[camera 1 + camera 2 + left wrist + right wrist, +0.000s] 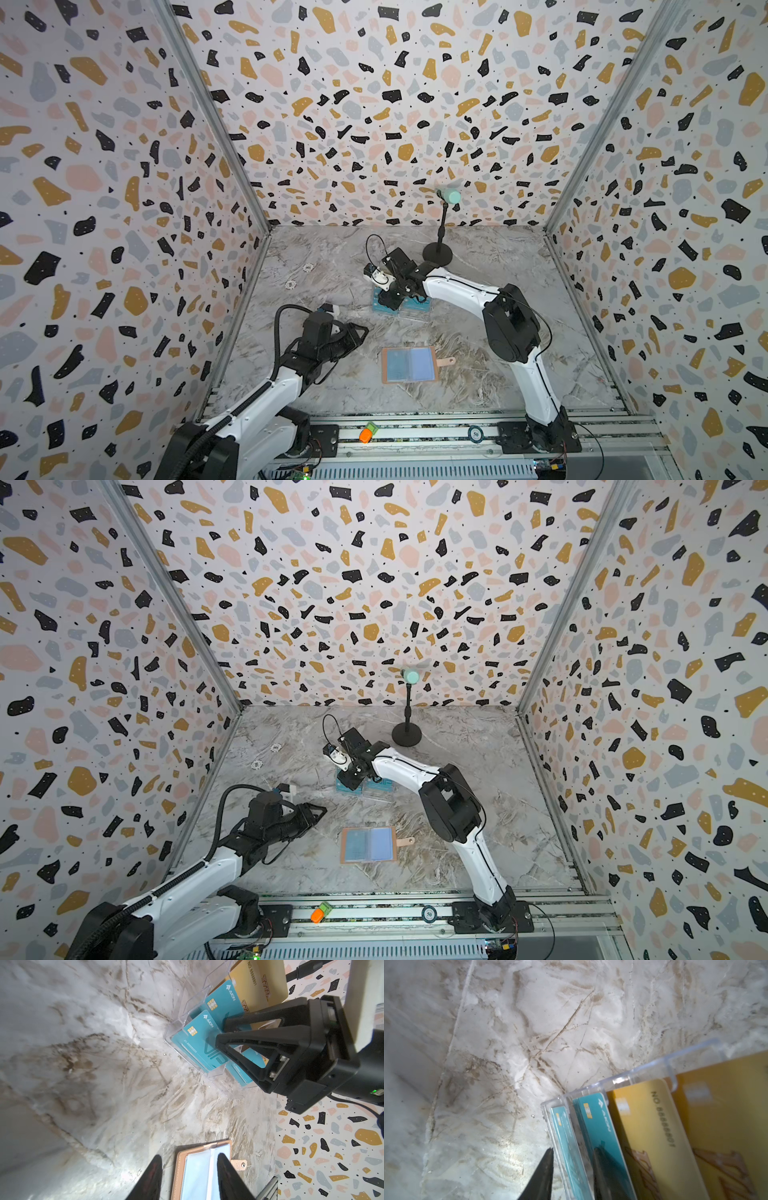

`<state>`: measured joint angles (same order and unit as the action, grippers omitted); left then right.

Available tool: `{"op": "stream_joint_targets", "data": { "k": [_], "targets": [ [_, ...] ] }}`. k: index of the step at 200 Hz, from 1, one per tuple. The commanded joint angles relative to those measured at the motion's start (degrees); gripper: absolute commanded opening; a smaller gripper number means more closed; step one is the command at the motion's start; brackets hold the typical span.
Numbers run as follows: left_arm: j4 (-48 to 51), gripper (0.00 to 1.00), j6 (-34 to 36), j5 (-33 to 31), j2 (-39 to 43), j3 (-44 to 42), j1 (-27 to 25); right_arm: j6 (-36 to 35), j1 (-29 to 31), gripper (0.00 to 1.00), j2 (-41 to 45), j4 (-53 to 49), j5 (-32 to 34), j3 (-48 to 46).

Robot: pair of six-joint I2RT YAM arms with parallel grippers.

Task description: Put the credit cards into the card holder

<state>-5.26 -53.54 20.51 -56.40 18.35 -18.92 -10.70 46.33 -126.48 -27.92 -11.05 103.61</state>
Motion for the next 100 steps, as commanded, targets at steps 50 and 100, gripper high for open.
{"op": "stream_joint_targets", "data": {
  "k": [50,100],
  "targets": [
    [-2.1,0.46,1.0,0.5,-1.0,-1.1,0.3,-0.9,0.6,0.25,-0.4,-1.7,-2.1,0.8],
    [-2.3,0.46,1.1,1.1,-1.9,-0.9,0.3,-1.2,0.7,0.24,-1.1,-3.1,-2.4,1.6]
  ]
}}
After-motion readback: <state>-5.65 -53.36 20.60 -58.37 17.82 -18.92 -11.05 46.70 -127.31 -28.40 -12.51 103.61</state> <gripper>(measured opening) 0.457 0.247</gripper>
